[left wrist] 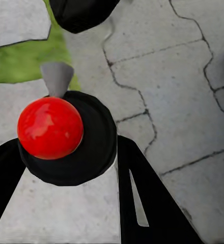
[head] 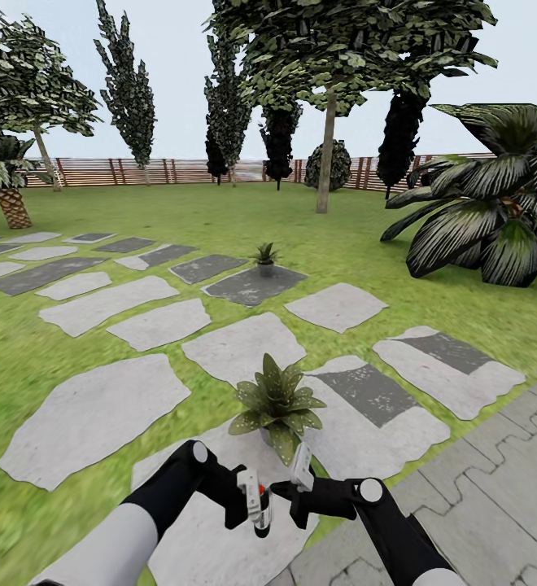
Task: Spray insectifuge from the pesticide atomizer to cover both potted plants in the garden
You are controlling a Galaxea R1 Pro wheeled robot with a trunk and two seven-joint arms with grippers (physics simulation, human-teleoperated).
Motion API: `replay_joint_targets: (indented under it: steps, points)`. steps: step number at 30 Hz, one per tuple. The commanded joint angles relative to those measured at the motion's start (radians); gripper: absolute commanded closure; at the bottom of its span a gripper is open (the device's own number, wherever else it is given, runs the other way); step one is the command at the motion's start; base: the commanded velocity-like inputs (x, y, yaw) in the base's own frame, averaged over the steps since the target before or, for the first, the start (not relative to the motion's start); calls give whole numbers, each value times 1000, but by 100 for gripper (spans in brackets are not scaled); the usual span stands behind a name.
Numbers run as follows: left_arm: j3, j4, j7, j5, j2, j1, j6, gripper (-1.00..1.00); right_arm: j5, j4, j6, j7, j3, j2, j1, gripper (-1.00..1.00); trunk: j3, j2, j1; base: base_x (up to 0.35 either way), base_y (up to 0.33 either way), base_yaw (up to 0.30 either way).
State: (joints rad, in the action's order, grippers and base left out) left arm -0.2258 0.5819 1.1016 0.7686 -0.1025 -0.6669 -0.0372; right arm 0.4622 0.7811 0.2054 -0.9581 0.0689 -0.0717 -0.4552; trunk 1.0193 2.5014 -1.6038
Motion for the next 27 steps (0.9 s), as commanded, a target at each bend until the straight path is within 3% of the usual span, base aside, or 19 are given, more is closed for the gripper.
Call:
replay_joint_targets:
  steps: [1, 4, 11, 12, 17, 21, 24, 27]
  points:
    - [2, -16, 3, 6, 6, 0, -5, 100, 10, 1, 7, -1, -1, 0, 0, 100, 1, 0, 0, 0, 0, 0]
    - [2, -59, 0, 13, 60, 0, -5, 100, 10, 0, 8, -1, -1, 0, 0, 100, 1, 0, 0, 0, 0, 0]
    - [-1, -69, -2, 12, 192, 7, -7, 100, 12, -1, 8, 0, -1, 1, 0, 100, 1, 0, 0, 0, 0, 0]
    - [1, -68, -2, 12, 208, 16, -7, 100, 12, -2, 8, 0, -1, 3, 0, -100, 1, 0, 0, 0, 0, 0]
    - [1, -69, -3, 14, 282, 33, -11, 100, 13, -5, 8, 0, -1, 7, 1, -100, 1, 0, 0, 0, 0, 0]
    - [3, -68, -32, 12, 300, 45, -15, 100, 13, -8, 8, 4, -4, 7, 1, -100, 1, 0, 0, 0, 0, 0]
    - [24, -74, -199, -10, 302, 54, -15, 100, 13, -52, 12, 50, -7, 12, 1, -100, 1, 0, 0, 0, 0, 0]
    - [125, -113, -360, -69, 295, 92, -7, 100, 10, -165, 16, 262, -7, 18, 2, -100, 1, 0, 0, 0, 0, 0]
